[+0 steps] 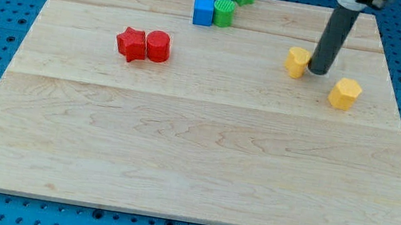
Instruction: Push the yellow heart into red star and red circle
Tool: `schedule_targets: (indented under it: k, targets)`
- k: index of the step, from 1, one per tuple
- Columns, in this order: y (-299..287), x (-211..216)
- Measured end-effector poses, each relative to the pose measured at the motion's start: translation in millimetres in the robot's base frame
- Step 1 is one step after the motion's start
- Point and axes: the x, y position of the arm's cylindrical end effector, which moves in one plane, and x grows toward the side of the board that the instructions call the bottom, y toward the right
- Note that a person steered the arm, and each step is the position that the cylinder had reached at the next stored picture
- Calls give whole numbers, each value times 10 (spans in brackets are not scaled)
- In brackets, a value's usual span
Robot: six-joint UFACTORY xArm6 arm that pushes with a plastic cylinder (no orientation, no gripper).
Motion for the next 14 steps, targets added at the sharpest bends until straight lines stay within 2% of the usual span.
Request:
schedule_targets:
  k: [1,3,7,9,11,12,13,14]
  targets:
    - [-196,-101]
    - [-1596,70]
    - [-1979,586]
    - [-2379,640]
    - [-2278,995]
    - [-2785,899]
    - [-2622,719]
    - [-2290,841]
